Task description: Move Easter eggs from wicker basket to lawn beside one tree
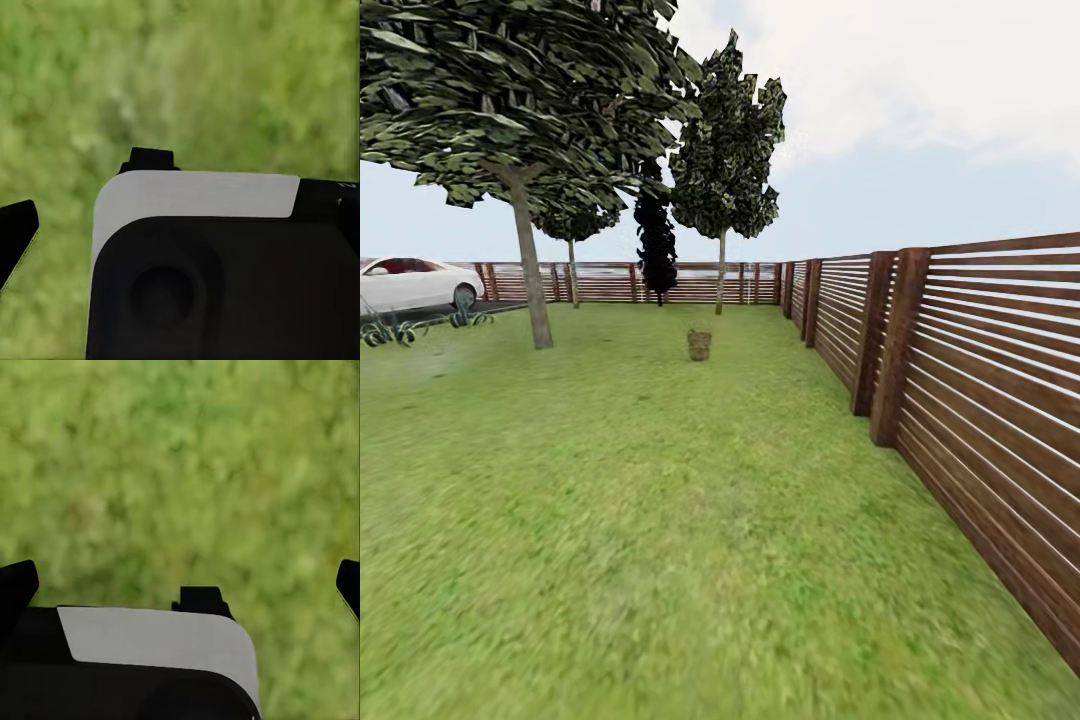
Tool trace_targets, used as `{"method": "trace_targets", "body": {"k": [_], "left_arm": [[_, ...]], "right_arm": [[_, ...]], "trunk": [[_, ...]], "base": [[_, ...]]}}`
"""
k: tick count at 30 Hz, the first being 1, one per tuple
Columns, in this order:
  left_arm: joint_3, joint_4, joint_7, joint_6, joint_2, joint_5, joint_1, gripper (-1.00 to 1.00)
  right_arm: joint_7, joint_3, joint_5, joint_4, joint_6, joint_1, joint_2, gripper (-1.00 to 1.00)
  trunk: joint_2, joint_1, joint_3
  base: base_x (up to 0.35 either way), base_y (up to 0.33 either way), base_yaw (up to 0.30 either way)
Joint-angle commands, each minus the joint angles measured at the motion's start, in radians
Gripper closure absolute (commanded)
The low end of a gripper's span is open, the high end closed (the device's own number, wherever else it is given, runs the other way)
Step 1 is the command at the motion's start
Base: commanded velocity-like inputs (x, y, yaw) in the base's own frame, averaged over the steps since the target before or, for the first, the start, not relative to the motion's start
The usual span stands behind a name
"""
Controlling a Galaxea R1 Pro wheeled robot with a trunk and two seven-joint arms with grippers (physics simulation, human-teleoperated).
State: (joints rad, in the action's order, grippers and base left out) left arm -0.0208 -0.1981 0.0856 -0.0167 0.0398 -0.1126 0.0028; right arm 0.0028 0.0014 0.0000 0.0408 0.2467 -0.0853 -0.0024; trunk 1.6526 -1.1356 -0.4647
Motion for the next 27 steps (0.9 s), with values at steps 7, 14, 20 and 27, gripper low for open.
{"method": "trace_targets", "body": {"k": [7,14,20,27], "left_arm": [[-0.002,-0.001,0.005,-0.002,0.0,-0.01,0.0,-1.0],[-0.002,-0.001,0.005,-0.002,0.0,-0.01,0.0,-1.0],[-0.002,-0.001,0.005,-0.002,0.0,-0.01,0.0,-1.0],[-0.002,-0.001,0.005,-0.002,0.0,-0.01,0.0,-1.0]], "right_arm": [[0.0,0.0,0.0,-0.001,0.003,-0.001,0.0,-1.0],[0.0,0.0,0.0,-0.001,0.003,-0.001,0.0,-1.0],[0.0,0.0,0.0,-0.001,0.003,-0.001,0.001,-1.0],[0.0,0.0,0.0,-0.001,0.003,-0.001,0.001,-1.0]], "trunk": [[0.0,-0.001,-0.001],[0.0,-0.001,-0.001],[0.0,-0.001,-0.001],[0.0,-0.001,-0.001]], "base": [[0.327,0.0,0.0],[0.327,0.0,0.0],[0.327,0.0,0.0],[0.327,0.0,0.0]]}}
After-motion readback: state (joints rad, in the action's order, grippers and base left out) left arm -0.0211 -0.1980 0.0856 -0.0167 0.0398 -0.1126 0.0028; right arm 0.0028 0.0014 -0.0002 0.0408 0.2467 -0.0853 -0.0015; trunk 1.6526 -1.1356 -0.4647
